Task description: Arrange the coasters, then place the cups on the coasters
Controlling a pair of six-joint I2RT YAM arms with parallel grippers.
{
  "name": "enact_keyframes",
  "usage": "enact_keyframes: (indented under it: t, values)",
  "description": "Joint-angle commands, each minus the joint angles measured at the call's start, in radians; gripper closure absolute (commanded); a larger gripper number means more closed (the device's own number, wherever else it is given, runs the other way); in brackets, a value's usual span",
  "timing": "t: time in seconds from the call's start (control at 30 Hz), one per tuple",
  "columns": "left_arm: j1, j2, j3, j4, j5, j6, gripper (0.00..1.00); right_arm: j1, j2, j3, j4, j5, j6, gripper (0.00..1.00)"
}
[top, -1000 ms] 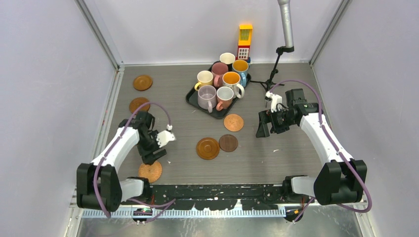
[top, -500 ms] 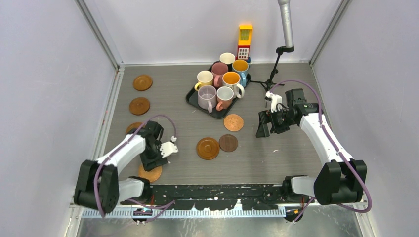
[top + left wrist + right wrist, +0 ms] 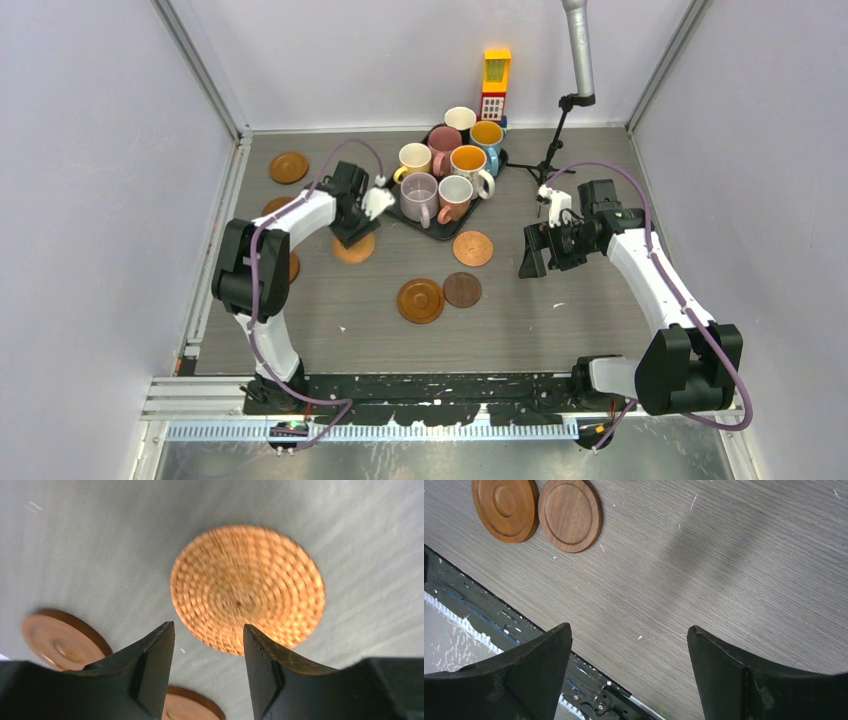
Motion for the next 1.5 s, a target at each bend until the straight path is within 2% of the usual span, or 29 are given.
enact_keyframes:
  t: [0.0, 0.2, 0.37, 0.5, 0.73, 0.97, 1.07, 1.2, 1.47]
  values:
    - [-0.003, 0.016, 0.138, 0.078, 0.118, -0.130, 0.45, -0.007, -0.020, 0.016, 0.018, 0.009, -0.013, 0.11]
    - [-0.025, -0.048, 0.141, 0.011, 0.247, -0.235, 0.43, -0.007, -0.023, 0.015, 0.018, 0.002, -0.012, 0.11]
    - [-0.122, -0.117, 0.040, 0.036, 0.316, -0.301, 0.33, -0.007, -0.021, 0.019, 0.017, -0.003, -0.011, 0.11]
    - [-0.222, -0.116, -0.007, 0.072, 0.283, -0.325, 0.30, -0.007, -0.023, 0.019, 0.018, -0.004, -0.009, 0.11]
    - [-0.332, -0.042, 0.021, 0.078, 0.238, -0.327, 0.27, -0.009, -0.035, 0.014, 0.017, 0.007, -0.009, 0.11]
    - [-0.430, -0.001, 0.004, 0.058, 0.182, -0.248, 0.23, -0.009, -0.036, 0.015, 0.017, 0.011, -0.008, 0.11]
    - [-0.437, 0.018, -0.011, 0.063, 0.167, -0.251, 0.25, -0.009, -0.032, 0.014, 0.018, 0.015, -0.008, 0.11]
    - [-0.438, 0.019, -0.036, 0.039, 0.130, -0.233, 0.36, -0.009, -0.034, 0.015, 0.017, 0.020, -0.007, 0.11]
    - [-0.367, -0.123, -0.211, 0.012, 0.122, -0.172, 0.42, -0.010, -0.035, 0.022, 0.018, 0.031, -0.013, 0.11]
